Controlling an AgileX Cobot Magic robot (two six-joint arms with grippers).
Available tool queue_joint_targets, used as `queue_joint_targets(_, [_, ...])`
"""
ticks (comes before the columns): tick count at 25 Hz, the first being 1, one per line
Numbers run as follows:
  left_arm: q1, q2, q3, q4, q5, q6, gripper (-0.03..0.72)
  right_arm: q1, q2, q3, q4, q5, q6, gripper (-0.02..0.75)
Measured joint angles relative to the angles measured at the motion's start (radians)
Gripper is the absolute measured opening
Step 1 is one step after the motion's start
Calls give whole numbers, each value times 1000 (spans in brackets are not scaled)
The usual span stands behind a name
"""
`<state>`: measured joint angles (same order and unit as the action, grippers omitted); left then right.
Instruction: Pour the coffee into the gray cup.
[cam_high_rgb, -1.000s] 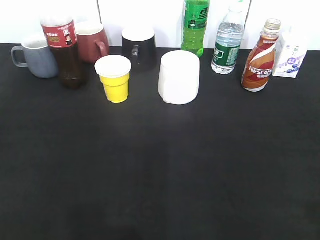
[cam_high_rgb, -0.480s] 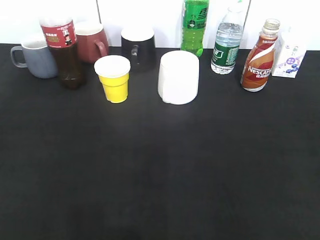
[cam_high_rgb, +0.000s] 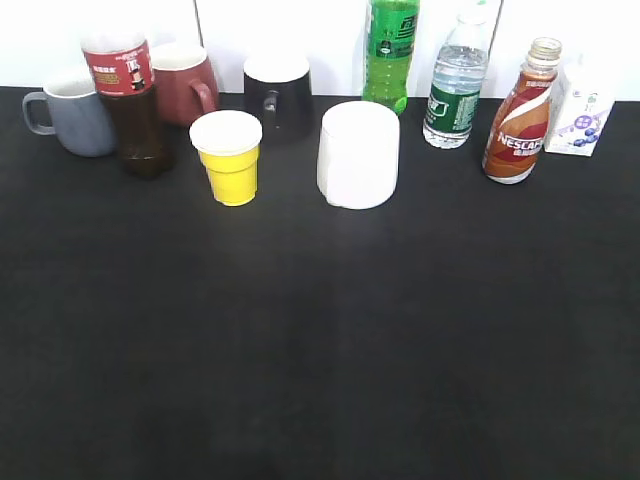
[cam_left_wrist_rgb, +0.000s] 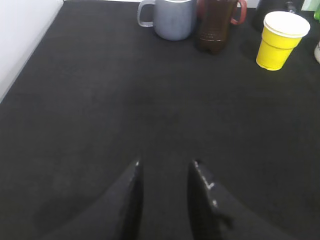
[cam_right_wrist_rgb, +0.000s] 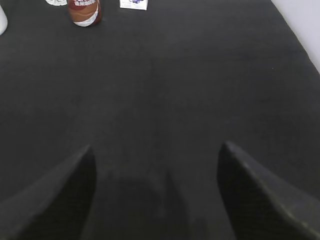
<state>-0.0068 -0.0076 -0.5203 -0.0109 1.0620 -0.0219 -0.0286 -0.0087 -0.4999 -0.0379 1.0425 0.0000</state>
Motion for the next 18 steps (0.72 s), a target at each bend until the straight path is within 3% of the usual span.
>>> queue_joint_targets(18, [0, 0, 0, 0, 0, 0, 239, 0, 0, 0, 0, -1, 0, 590])
